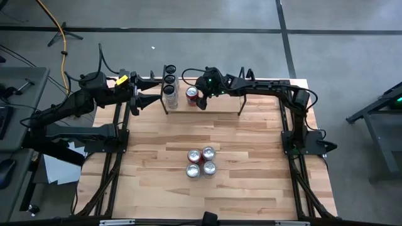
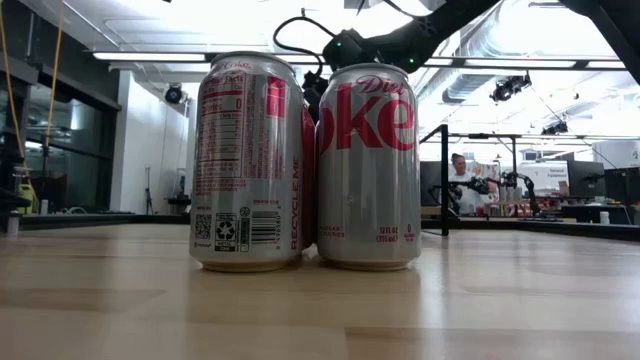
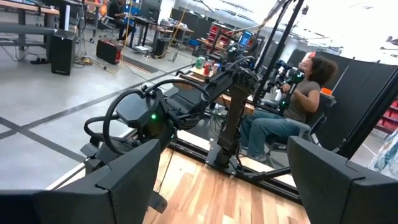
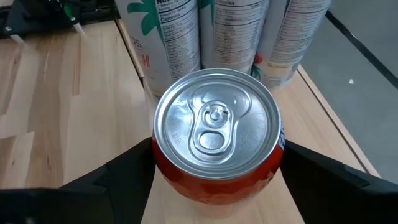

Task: Place canned beverage on shelf
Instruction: Put the top orange soda can on the shelf

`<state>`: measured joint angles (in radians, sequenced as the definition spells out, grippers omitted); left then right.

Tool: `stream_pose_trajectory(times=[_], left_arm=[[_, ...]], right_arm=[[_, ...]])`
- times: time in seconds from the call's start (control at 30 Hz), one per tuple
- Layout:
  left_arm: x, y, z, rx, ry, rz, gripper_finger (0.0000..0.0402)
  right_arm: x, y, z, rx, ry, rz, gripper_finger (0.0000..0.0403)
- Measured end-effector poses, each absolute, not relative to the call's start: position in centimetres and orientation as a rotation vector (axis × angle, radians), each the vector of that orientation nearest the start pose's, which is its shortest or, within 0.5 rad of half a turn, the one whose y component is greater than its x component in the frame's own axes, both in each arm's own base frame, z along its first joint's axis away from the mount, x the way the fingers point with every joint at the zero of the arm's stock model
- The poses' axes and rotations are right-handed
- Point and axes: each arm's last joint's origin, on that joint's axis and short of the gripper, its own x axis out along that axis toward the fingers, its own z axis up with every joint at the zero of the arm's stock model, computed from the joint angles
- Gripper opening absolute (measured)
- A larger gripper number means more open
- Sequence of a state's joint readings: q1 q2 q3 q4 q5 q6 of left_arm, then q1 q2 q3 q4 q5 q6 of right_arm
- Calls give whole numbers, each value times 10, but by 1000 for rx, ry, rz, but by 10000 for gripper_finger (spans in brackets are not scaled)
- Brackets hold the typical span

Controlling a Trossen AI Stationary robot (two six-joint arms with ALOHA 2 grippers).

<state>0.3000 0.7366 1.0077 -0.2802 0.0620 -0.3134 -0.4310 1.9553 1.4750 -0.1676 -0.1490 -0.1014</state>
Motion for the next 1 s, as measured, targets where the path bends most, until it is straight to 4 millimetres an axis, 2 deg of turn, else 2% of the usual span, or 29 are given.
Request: stream_pose_trajectory(times=[0.37, 0.47, 0.6, 0.7, 0.83, 1.0], left_arm=[[135, 40, 403, -313, -28, 237, 304], [135, 40, 403, -313, -28, 237, 304], [135, 40, 403, -313, -27, 233, 304], [135, 40, 403, -313, -27, 231, 304], [135, 40, 403, -313, -27, 231, 304], [135, 40, 403, -313, -27, 235, 304]], right_arm=[[402, -181, 229, 104, 639, -245, 315], [402, -180, 226, 110, 658, -238, 335], [402, -180, 226, 94, 662, -228, 386], [401, -179, 224, 90, 680, -241, 391], [397, -177, 231, 89, 692, -238, 382], [381, -174, 251, 37, 729, -239, 382]])
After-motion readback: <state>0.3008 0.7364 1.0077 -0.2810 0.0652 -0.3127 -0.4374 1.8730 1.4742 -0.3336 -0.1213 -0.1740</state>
